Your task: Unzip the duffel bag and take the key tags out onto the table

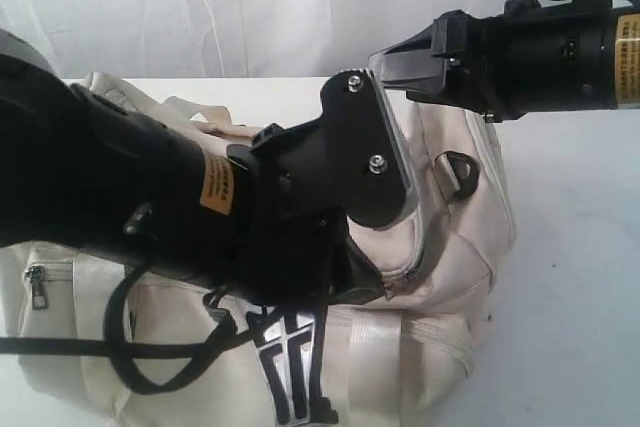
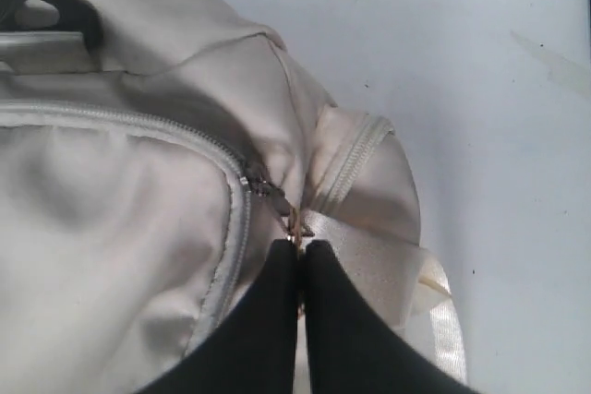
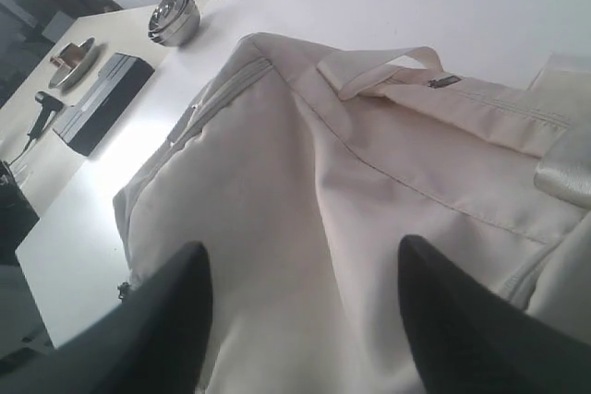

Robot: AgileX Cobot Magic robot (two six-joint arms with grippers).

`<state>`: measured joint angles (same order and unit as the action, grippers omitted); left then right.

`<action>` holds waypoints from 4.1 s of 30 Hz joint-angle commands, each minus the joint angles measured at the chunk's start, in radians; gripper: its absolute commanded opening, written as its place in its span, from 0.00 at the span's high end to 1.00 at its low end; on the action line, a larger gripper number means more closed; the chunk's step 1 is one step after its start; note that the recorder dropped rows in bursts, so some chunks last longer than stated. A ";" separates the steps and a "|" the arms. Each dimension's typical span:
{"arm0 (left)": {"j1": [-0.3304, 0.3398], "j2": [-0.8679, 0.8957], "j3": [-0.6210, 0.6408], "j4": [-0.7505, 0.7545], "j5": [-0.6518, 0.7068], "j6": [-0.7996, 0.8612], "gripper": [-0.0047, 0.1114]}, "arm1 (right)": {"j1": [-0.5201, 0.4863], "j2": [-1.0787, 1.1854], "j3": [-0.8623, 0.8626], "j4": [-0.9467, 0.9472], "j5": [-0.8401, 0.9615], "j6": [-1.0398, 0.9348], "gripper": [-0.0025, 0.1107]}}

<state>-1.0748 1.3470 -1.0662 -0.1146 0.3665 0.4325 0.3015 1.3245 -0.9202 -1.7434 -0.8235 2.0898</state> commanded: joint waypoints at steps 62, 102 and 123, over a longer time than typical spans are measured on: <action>-0.005 -0.044 0.204 0.258 -0.004 -0.398 0.96 | -0.002 -0.007 0.210 0.095 0.121 -0.022 0.98; -0.005 -0.575 0.418 0.830 0.550 -1.061 0.96 | -0.004 -0.007 0.184 0.088 0.134 -0.027 0.98; -0.005 -0.740 0.418 0.988 0.720 -1.062 0.96 | -0.004 -0.045 0.173 0.083 0.166 -0.207 0.98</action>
<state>-1.0825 0.6225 -0.6530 0.8333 1.0056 -0.6192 0.3015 1.3077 -0.7450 -1.6601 -0.6895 1.9565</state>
